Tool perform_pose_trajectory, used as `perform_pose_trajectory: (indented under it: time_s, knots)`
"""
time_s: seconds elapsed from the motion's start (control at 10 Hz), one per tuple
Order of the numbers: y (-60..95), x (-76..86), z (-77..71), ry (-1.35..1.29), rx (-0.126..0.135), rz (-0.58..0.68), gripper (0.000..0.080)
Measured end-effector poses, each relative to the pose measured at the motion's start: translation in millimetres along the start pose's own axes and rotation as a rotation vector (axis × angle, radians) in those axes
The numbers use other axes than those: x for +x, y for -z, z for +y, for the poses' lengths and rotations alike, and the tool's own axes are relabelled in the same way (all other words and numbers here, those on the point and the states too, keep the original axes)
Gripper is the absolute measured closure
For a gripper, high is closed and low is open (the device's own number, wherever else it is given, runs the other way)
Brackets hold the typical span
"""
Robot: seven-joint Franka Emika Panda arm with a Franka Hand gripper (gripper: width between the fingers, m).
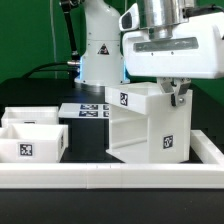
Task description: Assemble drawer
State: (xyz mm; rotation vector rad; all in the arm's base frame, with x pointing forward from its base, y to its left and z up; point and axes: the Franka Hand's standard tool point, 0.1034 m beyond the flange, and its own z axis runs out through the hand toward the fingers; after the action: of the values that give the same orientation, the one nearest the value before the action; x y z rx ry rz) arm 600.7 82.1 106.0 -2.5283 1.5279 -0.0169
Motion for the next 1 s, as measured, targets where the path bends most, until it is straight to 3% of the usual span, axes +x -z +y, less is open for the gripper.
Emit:
perform_pose_trajectory:
  time_s: [0.2, 0.6, 1.0]
  knots:
    - [0.5, 5.0, 2.1, -0.234, 0.020, -0.033, 0.0760]
    - [-6.1, 9.3, 2.5, -0.517, 0.024, -0.076, 0.0760]
    - [-11.1, 1.0, -29.1, -0.471, 0.020, -0.101, 0.0760]
